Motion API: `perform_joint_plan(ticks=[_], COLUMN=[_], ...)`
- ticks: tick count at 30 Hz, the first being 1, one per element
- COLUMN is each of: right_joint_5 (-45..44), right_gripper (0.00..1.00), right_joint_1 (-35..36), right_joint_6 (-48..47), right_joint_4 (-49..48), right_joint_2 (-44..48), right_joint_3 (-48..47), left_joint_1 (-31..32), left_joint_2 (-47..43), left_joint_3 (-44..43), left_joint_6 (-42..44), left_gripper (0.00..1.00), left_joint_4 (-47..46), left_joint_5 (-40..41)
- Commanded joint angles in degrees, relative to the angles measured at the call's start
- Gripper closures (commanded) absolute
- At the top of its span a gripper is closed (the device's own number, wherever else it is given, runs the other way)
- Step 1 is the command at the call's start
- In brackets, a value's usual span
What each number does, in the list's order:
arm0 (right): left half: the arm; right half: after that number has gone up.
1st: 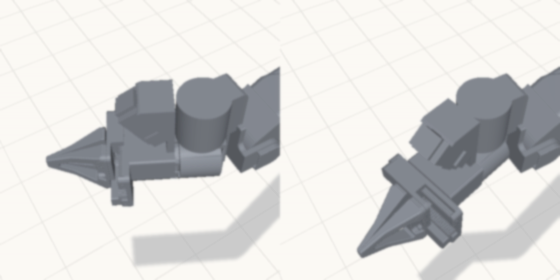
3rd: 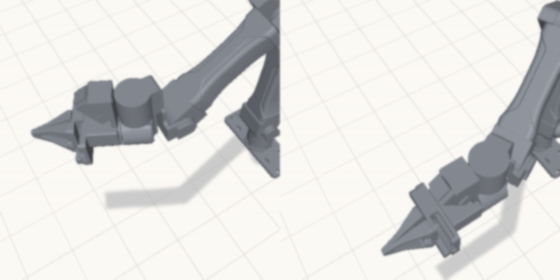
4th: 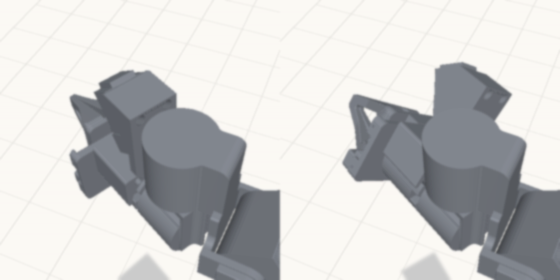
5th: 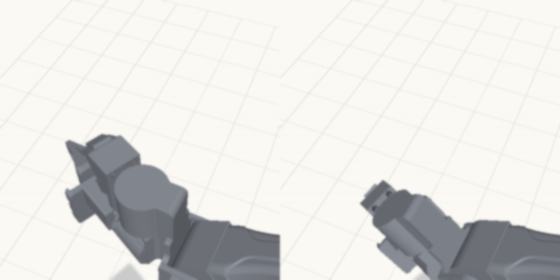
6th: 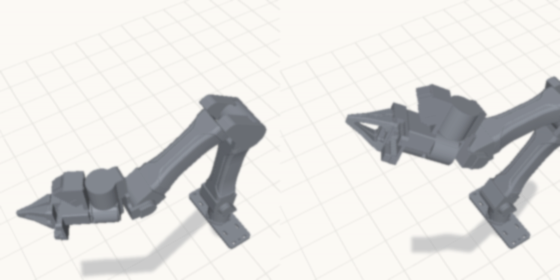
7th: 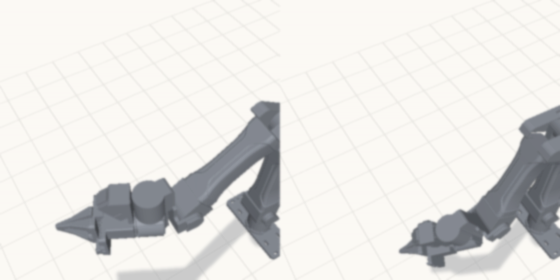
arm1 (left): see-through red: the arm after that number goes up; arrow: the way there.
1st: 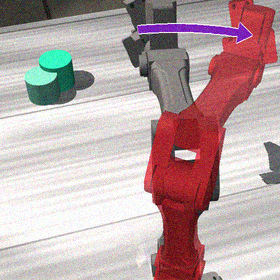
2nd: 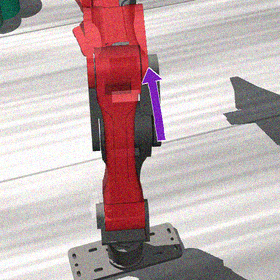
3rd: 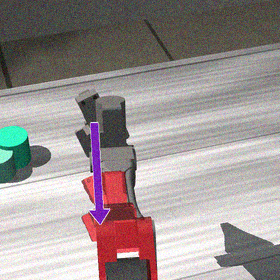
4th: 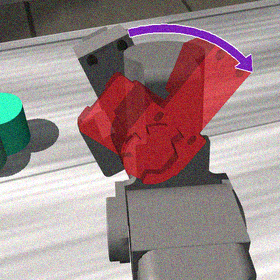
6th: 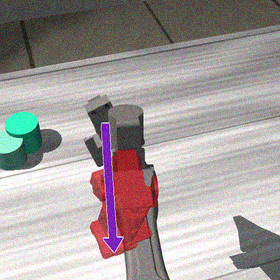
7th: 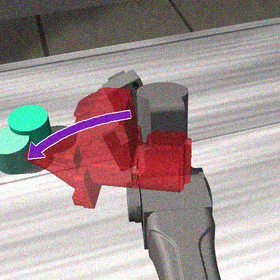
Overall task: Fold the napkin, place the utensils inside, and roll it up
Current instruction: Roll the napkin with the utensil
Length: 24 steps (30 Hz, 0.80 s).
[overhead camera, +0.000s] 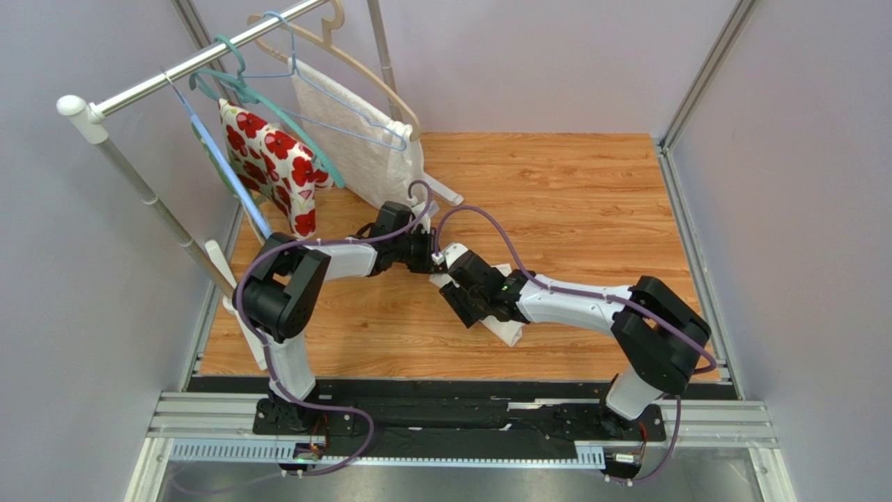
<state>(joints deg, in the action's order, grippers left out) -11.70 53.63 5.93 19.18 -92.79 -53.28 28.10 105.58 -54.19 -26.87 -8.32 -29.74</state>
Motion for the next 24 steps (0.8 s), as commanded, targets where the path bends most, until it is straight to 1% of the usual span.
perform_joint_plan(ticks=[1, 2, 3, 5, 6, 7, 8, 11, 14, 15, 18, 20, 21, 23, 24], right_joint_5=[-3.1, -3.1, -3.0, -2.8, -2.8, -2.7, -2.5, -0.5, 2.5, 4.4, 8.8, 10.9, 14.7, 17.5, 20.4], right_gripper=[0.40, 0.40, 0.40, 0.40, 0.40, 0.40, 0.40, 0.42, 0.50, 0.58, 0.67, 0.70, 0.72, 0.72, 0.73], right_joint_1=[-0.4, -0.5, -0.7, -1.3, -1.4, -1.9, -2.1, -3.5, -4.4, -4.6, -5.0, -5.5, -5.9, -6.8, -7.0], right_joint_6=[1.2, 2.2, 2.6, 3.4, 4.0, 4.3, 4.3, 4.8, 4.4, 4.3, 4.2, 4.0, 3.8, 3.9, 3.8], right_joint_4=[-1.0, -0.9, -0.8, -0.6, -0.6, -0.6, -0.5, -0.5, -0.3, -0.1, 0.4, 0.9, 1.3, 1.7, 1.9], right_joint_2=[-4.4, -4.8, -5.4, -6.3, -6.4, -6.7, -6.9, -7.6, -7.8, -7.8, -7.4, -7.1, -6.6, -6.1, -5.5], right_joint_3=[0.7, 0.7, 0.8, 1.1, 1.2, 1.4, 1.5, 1.9, 2.2, 2.1, 2.2, 2.1, 2.0, 1.7, 1.5], left_joint_1=[0.2, 0.2, 0.2, 0.2, 0.2, 0.2, 0.3, 0.2, 0.2, 0.2, 0.1, 0.0, 0.0, -0.2, -0.3], left_joint_2=[0.7, 0.5, 0.3, -0.8, -1.3, -2.5, -3.2, -5.9, -9.2, -11.2, -15.3, -17.3, -19.0, -20.2, -21.0], left_joint_3=[-1.4, -1.4, -1.4, -1.3, -1.2, -1.2, -1.0, -0.7, 0.2, 0.6, 2.2, 3.7, 4.4, 6.4, 6.9], left_joint_6=[1.5, 1.4, 1.2, 1.1, 1.1, 0.9, 0.9, 0.8, 0.6, 0.7, 0.8, 0.9, 0.9, 0.9, 1.0], left_gripper=[0.91, 0.88, 0.80, 0.73, 0.68, 0.65, 0.60, 0.52, 0.46, 0.44, 0.40, 0.39, 0.39, 0.39, 0.39], left_joint_4=[2.4, 2.4, 2.3, 2.3, 2.5, 2.7, 2.8, 3.7, 5.0, 5.3, 7.0, 7.8, 7.9, 7.8, 7.8], left_joint_5=[0.2, 0.2, 0.2, 0.5, 0.6, 0.8, 1.4, 2.6, 4.6, 5.3, 9.7, 13.5, 14.6, 16.4, 16.3])
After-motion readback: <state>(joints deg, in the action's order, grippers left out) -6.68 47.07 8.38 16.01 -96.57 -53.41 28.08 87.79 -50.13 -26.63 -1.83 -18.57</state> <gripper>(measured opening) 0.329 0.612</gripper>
